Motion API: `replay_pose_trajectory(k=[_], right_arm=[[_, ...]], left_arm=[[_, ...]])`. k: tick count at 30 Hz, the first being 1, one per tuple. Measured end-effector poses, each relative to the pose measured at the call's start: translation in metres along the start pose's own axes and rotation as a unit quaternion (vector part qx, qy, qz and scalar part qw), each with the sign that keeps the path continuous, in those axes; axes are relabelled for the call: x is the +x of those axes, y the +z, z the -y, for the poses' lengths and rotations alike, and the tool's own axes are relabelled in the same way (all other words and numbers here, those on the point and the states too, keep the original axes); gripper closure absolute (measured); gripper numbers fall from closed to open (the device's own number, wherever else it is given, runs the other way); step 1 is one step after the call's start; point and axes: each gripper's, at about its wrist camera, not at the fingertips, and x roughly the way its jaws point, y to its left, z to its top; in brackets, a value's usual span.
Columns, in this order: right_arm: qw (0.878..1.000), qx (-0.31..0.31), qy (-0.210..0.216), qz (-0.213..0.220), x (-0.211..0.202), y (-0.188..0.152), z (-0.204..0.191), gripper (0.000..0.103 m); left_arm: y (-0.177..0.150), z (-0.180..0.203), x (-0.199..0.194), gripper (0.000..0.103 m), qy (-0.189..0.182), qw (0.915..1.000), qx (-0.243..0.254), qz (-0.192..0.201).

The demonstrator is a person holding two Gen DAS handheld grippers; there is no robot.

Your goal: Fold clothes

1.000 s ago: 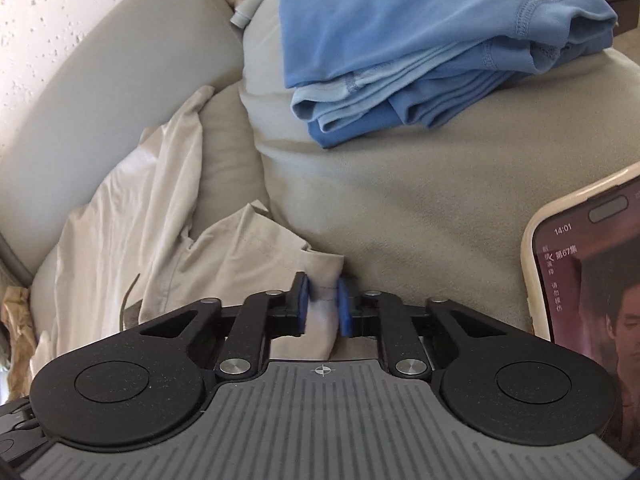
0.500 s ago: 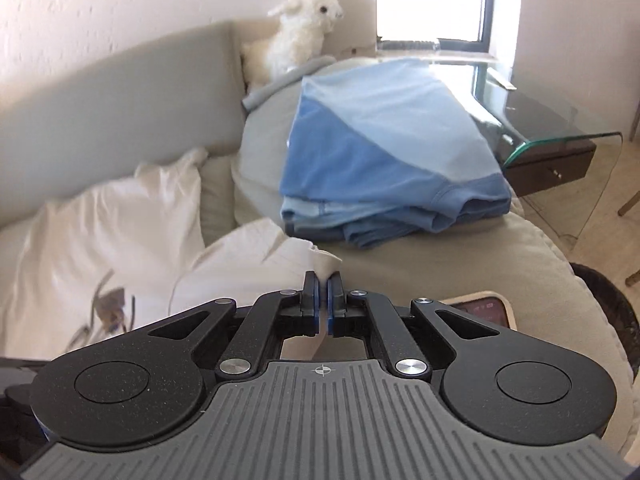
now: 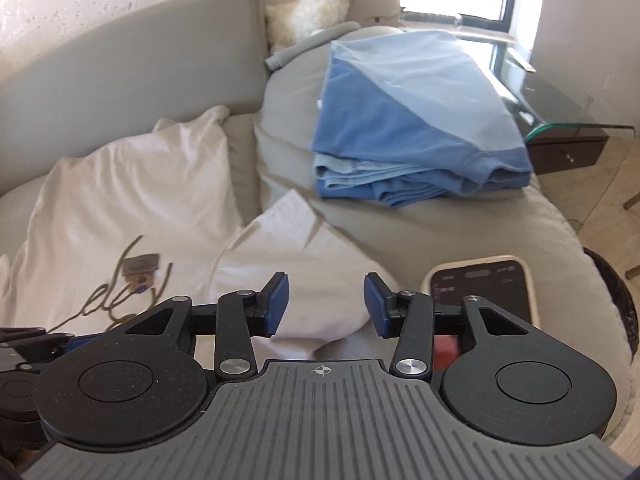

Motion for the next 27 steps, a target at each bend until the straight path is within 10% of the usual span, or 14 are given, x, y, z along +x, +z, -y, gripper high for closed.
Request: replay_pose_trajectory(k=[5,11,18,27], right_arm=[[0.992,-0.006,0.100,-0.071,0.019,-0.016,-0.043,0.066],[0.986,0.005,0.101,-0.135,0.042,-0.038,-0.061,0.066],[0.987,-0.058,0.061,-0.135,0.017,-0.043,-0.066,0.067],[0.981,-0.096,0.129,-0.113,-0.009,-0.043,-0.120,0.069]], left_arm=[[-0.021,-0.026,-0.014,0.075,0.020,0.9997,-0.015,-0.004],[-0.048,-0.045,-0.009,0.075,0.035,0.9978,-0.024,-0.051],[-0.062,-0.048,-0.030,0.075,0.034,0.9982,-0.002,-0.050],[-0.062,-0.112,-0.072,0.075,0.081,0.9933,-0.082,-0.007]])
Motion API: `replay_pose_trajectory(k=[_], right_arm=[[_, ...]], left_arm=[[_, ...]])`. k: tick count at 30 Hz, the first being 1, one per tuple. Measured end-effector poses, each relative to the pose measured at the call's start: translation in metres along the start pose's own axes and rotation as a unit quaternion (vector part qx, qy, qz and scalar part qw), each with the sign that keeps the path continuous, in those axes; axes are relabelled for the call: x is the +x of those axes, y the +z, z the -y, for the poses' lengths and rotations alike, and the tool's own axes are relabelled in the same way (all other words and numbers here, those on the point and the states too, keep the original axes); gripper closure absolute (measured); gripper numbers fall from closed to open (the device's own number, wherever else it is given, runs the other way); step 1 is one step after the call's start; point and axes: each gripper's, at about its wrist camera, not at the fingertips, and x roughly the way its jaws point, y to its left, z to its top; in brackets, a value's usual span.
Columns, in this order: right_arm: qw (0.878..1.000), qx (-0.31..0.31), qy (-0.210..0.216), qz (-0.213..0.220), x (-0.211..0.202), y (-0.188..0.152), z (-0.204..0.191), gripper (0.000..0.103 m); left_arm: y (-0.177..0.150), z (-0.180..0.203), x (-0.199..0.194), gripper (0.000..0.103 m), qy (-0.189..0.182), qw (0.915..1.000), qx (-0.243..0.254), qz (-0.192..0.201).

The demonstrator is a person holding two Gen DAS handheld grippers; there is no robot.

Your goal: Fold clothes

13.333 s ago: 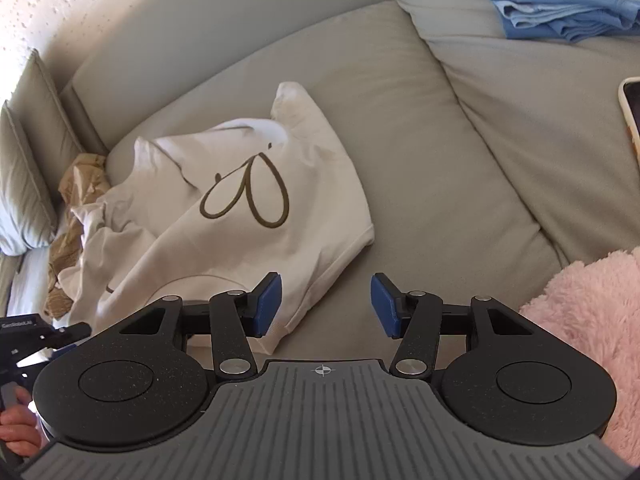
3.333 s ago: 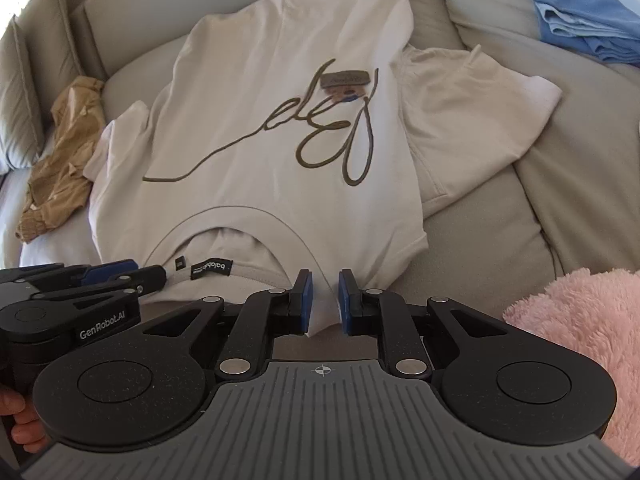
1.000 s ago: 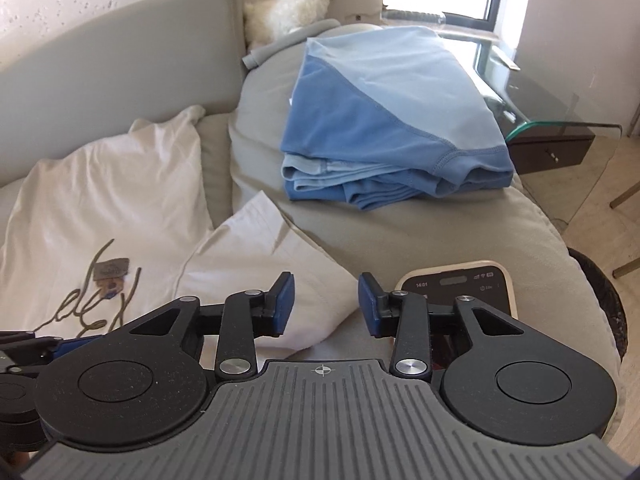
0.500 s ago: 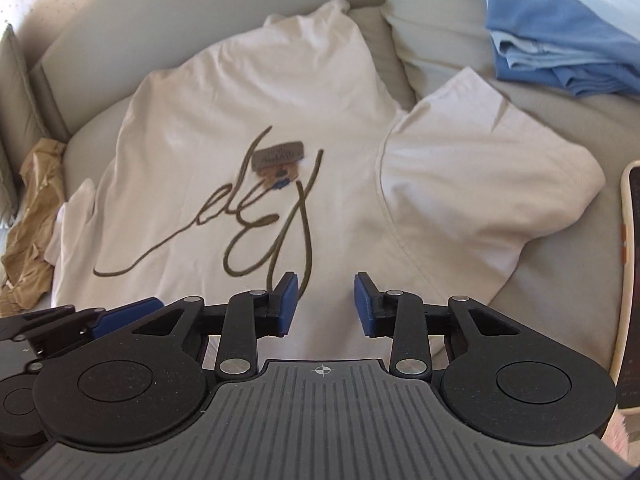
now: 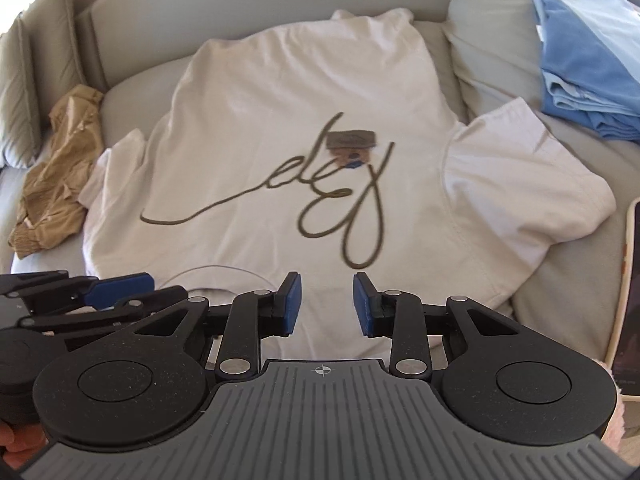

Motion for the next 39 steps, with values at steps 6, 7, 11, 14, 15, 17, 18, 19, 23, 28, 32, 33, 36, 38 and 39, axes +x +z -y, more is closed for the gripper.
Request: replay_pose_trajectory(k=[6,7,11,14,15,17,18,19,23,28,32,33,36,38,39], right_arm=[[1.000,-0.004,0.017,-0.002,0.022,0.003,-0.030,0.091],[1.000,-0.009,0.015,-0.004,0.025,0.002,-0.034,0.091],[0.999,-0.031,0.006,-0.039,0.046,-0.015,-0.047,0.089],[0.998,-0.053,0.000,-0.042,0.040,-0.024,-0.053,0.090],[0.997,-0.059,-0.003,-0.046,0.037,-0.026,-0.055,0.090],[0.997,-0.062,-0.010,-0.049,0.029,-0.030,-0.056,0.090],[0.997,-0.061,-0.012,-0.050,0.026,-0.032,-0.055,0.090],[0.997,-0.058,-0.012,-0.054,0.022,-0.034,-0.055,0.090],[0.997,-0.032,0.012,-0.067,0.008,-0.035,-0.056,0.089],[0.997,-0.056,0.039,-0.028,-0.007,-0.024,-0.087,0.089],[0.994,-0.094,0.052,-0.013,-0.003,-0.012,-0.120,0.085],[0.994,-0.097,0.057,-0.011,-0.001,-0.009,-0.127,0.085],[0.992,-0.105,0.072,-0.005,0.007,-0.003,-0.144,0.085],[0.990,-0.113,0.089,0.003,0.014,0.000,-0.155,0.085],[0.988,-0.118,0.096,0.007,0.017,0.001,-0.161,0.085]], left_arm=[[-0.009,-0.039,0.029,0.092,0.025,0.9982,-0.054,-0.004],[-0.014,-0.039,0.033,0.092,0.026,0.9983,-0.050,-0.013],[-0.036,-0.029,0.033,0.092,0.036,0.9991,-0.006,-0.021],[-0.041,-0.026,0.024,0.092,0.037,0.9988,0.006,-0.033],[-0.043,-0.027,0.021,0.092,0.033,0.9988,0.004,-0.036],[-0.047,-0.031,0.014,0.092,0.023,0.9987,-0.008,-0.044],[-0.050,-0.034,0.011,0.092,0.016,0.9984,-0.019,-0.052],[-0.053,-0.039,0.010,0.092,0.004,0.9971,-0.038,-0.065],[-0.066,-0.065,0.001,0.091,-0.038,0.9867,-0.135,-0.082],[-0.057,-0.083,-0.019,0.091,-0.027,0.9841,-0.175,-0.005],[-0.052,-0.102,-0.023,0.081,-0.025,0.9750,-0.219,0.025],[-0.052,-0.108,-0.022,0.081,-0.024,0.9725,-0.230,0.029],[-0.048,-0.127,-0.018,0.081,-0.020,0.9640,-0.262,0.041],[-0.044,-0.140,-0.017,0.083,-0.022,0.9589,-0.278,0.055],[-0.041,-0.146,-0.016,0.083,-0.022,0.9570,-0.282,0.064]])
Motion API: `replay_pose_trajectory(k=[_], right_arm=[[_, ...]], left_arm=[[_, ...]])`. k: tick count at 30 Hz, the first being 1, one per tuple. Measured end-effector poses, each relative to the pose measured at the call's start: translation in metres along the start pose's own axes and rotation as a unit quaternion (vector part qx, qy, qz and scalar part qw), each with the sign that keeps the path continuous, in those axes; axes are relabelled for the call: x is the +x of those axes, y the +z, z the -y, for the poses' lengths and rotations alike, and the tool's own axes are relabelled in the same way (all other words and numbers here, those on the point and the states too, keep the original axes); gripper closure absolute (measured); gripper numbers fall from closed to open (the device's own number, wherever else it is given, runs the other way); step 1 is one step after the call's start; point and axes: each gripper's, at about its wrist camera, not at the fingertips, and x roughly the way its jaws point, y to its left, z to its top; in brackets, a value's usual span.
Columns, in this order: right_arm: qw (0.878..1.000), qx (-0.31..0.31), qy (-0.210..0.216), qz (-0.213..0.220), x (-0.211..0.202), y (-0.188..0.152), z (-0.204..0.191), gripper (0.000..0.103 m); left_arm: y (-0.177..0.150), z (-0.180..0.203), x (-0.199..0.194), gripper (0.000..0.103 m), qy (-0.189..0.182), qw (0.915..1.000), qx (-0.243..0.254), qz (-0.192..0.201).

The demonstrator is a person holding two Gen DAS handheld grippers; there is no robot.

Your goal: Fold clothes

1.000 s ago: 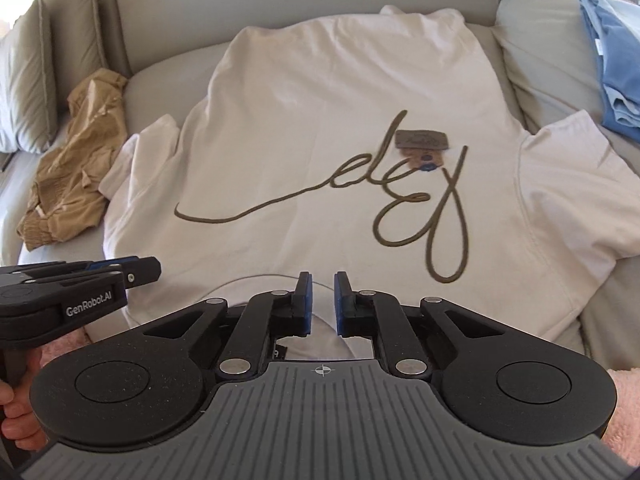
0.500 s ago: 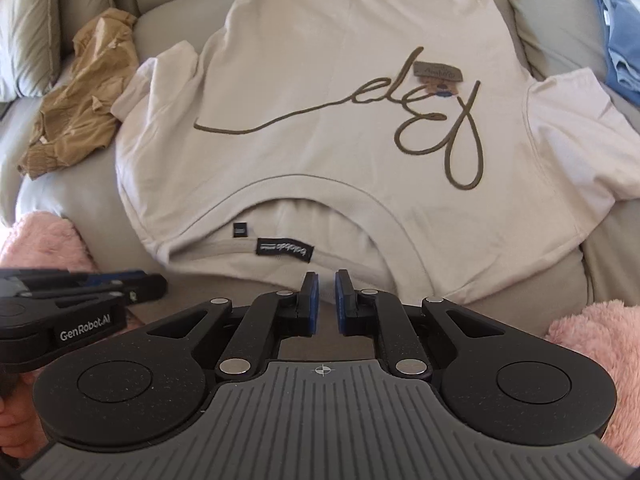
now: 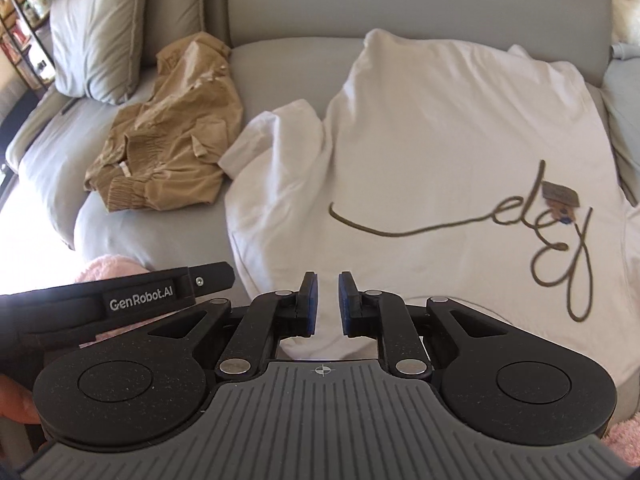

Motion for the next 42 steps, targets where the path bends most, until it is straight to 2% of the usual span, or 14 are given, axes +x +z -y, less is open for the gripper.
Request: replay_pose_trajectory(k=[4,6,7,12,17,19,22,26,30,33,35,37,39,42], right_arm=[[1.000,0.000,0.024,0.009,0.017,0.011,-0.010,0.085],[0.999,0.002,0.035,0.013,0.028,0.018,-0.014,0.085],[0.999,0.002,0.037,0.015,0.031,0.020,-0.016,0.085],[0.999,0.005,0.043,0.019,0.054,0.040,-0.020,0.080],[0.999,0.013,0.046,0.023,0.066,0.050,-0.013,0.079],[0.998,0.020,0.052,0.025,0.071,0.052,-0.008,0.071],[0.998,0.027,0.056,0.028,0.075,0.054,-0.001,0.068],[0.998,0.026,0.053,0.024,0.081,0.055,0.004,0.067],[0.998,0.034,0.050,0.018,0.087,0.055,0.010,0.066],[0.998,0.036,0.044,0.015,0.089,0.055,0.013,0.065],[0.998,0.039,0.038,0.013,0.091,0.054,0.015,0.065],[0.999,0.041,0.033,0.011,0.092,0.054,0.016,0.065],[0.999,0.041,0.028,0.011,0.091,0.053,0.017,0.065],[0.999,0.033,0.023,0.014,0.088,0.053,0.014,0.065]], left_arm=[[0.020,-0.013,0.008,0.081,-0.005,0.9995,-0.021,0.023],[0.029,-0.020,0.018,0.080,-0.012,0.9990,-0.040,0.017],[0.033,-0.023,0.024,0.075,-0.017,0.9986,-0.049,0.012],[0.048,-0.034,0.052,0.075,-0.027,0.9957,-0.089,0.001],[0.059,-0.033,0.072,0.075,-0.023,0.9965,-0.078,0.015],[0.060,-0.034,0.080,0.075,-0.015,0.9974,-0.069,0.015],[0.061,-0.035,0.087,0.075,-0.005,0.9983,-0.056,0.017],[0.063,-0.042,0.094,0.074,-0.015,0.9966,-0.079,0.019],[0.068,-0.054,0.102,0.068,-0.031,0.9926,-0.117,0.013],[0.073,-0.050,0.107,0.068,-0.028,0.9944,-0.102,0.009],[0.077,-0.045,0.108,0.081,-0.019,0.9960,-0.088,0.007],[0.082,-0.038,0.105,0.100,0.004,0.9979,-0.065,0.005],[0.085,-0.029,0.097,0.101,0.028,0.9990,-0.032,0.012],[0.091,-0.010,0.072,0.101,0.056,0.9965,0.038,0.048]])
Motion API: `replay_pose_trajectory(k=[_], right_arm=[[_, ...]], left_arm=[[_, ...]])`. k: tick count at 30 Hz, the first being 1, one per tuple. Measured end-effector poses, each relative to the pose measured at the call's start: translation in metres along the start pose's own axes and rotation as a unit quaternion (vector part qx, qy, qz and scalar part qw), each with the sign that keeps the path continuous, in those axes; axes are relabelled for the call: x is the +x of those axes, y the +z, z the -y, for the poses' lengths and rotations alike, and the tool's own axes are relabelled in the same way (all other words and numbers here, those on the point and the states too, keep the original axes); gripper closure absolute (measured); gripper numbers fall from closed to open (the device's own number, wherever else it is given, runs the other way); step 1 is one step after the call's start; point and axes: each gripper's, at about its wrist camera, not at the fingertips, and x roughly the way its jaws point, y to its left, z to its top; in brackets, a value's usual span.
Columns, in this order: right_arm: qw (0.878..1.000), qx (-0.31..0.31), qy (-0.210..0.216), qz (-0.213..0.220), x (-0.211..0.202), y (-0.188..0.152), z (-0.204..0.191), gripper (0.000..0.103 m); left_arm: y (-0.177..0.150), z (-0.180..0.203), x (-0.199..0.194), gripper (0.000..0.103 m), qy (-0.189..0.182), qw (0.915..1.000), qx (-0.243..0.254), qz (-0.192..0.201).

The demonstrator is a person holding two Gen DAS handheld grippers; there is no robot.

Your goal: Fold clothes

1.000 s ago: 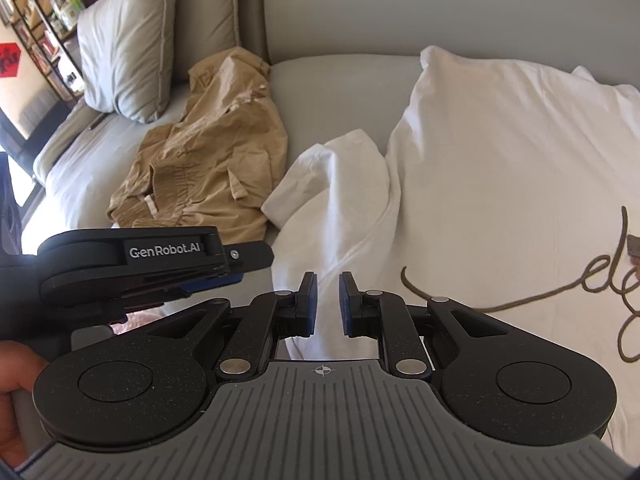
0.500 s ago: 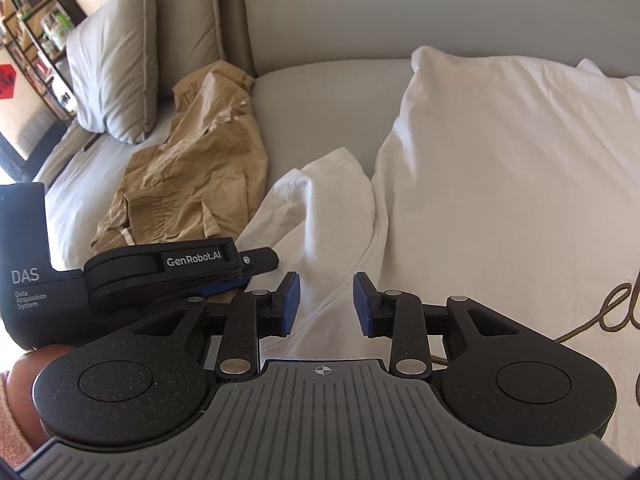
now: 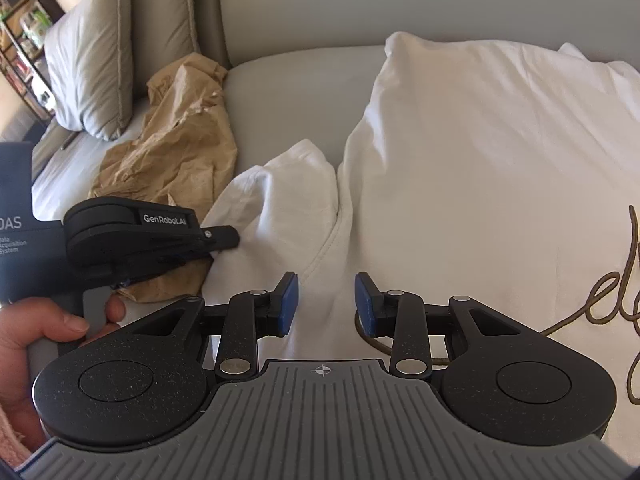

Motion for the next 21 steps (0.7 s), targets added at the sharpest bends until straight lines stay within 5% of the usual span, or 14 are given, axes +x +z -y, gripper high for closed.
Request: replay_pose_trajectory(k=[8,13,17,21], right_arm=[[0.999,-0.031,0.033,0.000,0.002,0.003,-0.038,0.064],[0.997,-0.046,0.043,-0.037,0.024,-0.006,-0.062,0.062],[0.996,-0.060,0.047,-0.039,0.009,-0.014,-0.065,0.058],[0.996,-0.077,0.037,-0.035,-0.016,-0.021,-0.054,0.057]], left_arm=[[0.008,0.004,-0.065,0.101,0.050,0.9908,0.106,0.068],[-0.005,-0.040,-0.026,0.094,0.092,0.9938,0.061,-0.013],[-0.006,-0.060,-0.046,0.088,0.084,0.9957,0.015,0.034],[0.003,-0.055,-0.058,0.088,0.070,0.9958,0.024,0.053]])
